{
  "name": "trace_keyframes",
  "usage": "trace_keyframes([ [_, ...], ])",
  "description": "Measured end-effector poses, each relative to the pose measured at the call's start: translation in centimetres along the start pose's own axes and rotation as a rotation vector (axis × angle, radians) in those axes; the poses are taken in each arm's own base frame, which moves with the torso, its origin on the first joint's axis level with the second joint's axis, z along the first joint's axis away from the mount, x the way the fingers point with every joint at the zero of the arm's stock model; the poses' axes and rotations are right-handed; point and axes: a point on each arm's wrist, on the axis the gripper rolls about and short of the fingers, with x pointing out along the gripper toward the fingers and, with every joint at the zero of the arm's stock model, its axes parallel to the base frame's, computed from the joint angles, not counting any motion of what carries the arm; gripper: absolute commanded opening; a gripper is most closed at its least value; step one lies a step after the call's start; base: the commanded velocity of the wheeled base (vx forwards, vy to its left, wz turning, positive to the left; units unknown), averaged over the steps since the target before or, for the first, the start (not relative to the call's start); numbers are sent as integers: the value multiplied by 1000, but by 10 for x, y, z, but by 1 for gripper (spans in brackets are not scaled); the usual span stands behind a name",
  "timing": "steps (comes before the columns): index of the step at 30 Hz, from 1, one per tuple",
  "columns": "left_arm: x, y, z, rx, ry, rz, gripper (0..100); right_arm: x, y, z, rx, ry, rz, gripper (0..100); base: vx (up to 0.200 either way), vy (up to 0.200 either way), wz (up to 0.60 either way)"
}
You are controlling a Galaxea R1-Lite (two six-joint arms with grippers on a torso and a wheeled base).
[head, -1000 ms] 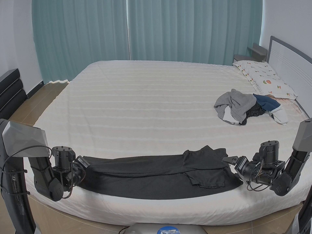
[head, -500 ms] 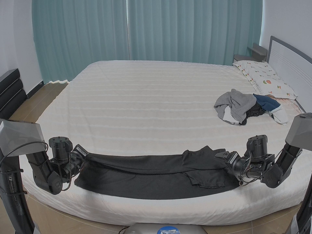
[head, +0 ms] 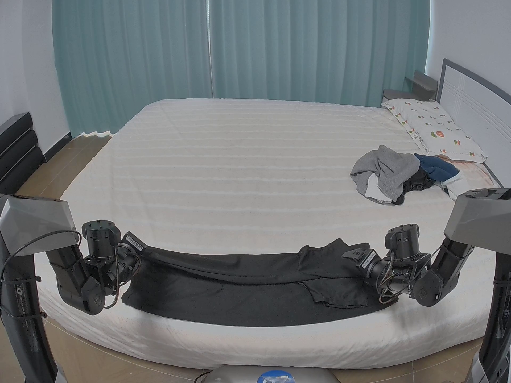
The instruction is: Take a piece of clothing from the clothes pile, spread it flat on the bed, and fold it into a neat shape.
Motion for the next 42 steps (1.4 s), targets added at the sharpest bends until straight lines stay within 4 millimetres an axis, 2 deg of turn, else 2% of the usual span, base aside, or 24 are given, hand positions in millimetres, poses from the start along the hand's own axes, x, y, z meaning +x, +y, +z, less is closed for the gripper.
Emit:
trace_keyframes([
  [8, 1, 1, -1, 1, 4, 5, 0, 15, 2, 5, 1, -32, -4, 100, 0, 0, 0],
  [9, 1, 2, -1, 1, 5, 6, 0, 17, 2, 5, 0, -32, -8, 0, 0, 0, 0],
  [19, 2, 1, -2, 1, 4, 5, 0, 23, -4, 6, -1, -27, -34, 0, 0, 0, 0],
  [26, 5, -3, -1, 10, 0, -2, 0, 22, 3, 11, 0, -21, -47, 0, 0, 0, 0],
  [32, 12, -8, 3, 51, 7, 10, 0, 13, 20, 19, -2, -11, -51, 0, 0, 0, 0],
  [42, 33, -38, 25, 38, -87, -98, 0, 10, 66, 51, 57, -168, 160, 0, 0, 0, 0],
])
